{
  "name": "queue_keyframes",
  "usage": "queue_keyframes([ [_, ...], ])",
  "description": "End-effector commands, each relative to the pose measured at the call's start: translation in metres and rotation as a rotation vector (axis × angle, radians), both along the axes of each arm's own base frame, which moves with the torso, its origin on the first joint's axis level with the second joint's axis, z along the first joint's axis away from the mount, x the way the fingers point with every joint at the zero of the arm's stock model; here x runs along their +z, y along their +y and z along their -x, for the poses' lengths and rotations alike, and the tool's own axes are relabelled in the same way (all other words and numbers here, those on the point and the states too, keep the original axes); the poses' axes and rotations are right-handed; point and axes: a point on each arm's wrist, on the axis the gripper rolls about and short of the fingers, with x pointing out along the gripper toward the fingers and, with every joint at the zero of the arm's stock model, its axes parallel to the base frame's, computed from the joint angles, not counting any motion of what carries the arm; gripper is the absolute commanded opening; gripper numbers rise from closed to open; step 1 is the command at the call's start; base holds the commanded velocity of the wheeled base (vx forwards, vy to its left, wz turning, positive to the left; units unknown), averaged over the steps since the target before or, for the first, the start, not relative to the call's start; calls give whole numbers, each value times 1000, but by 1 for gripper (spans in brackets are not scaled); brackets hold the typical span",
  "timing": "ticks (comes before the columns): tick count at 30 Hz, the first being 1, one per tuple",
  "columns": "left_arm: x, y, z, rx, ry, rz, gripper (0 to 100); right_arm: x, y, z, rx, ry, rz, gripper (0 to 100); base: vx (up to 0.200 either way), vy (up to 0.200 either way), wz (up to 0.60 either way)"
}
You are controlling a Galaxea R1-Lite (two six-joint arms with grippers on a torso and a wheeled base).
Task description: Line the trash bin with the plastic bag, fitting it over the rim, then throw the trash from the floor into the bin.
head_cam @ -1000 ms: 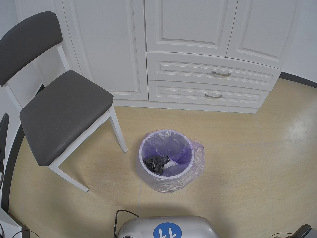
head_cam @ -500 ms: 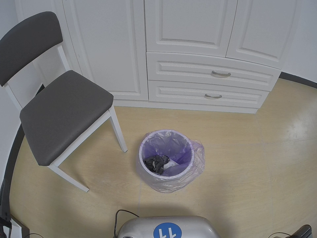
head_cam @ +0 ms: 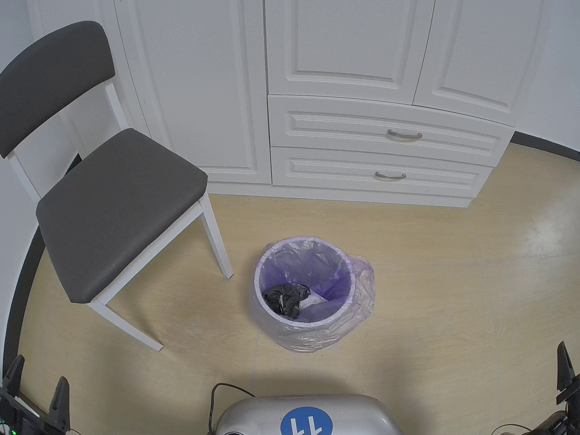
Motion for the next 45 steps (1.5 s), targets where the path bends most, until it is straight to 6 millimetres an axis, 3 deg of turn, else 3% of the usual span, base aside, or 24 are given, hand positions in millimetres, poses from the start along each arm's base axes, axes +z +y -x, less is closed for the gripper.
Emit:
queue_keyframes([
  [1, -10, 0, 0, -15, 29, -42, 100, -5, 1, 0, 21, -1, 4, 100, 0, 0, 0],
  [9, -10, 0, 0, -19, 28, -55, 100, -5, 1, 0, 8, 20, 120, 100, 0, 0, 0],
  [33, -10, 0, 0, -19, 28, -55, 100, -8, 4, -1, 145, 46, 125, 100, 0, 0, 0],
  [45, -9, -1, 0, -36, 28, -56, 100, -10, 4, -5, 230, 137, 138, 100, 0, 0, 0],
])
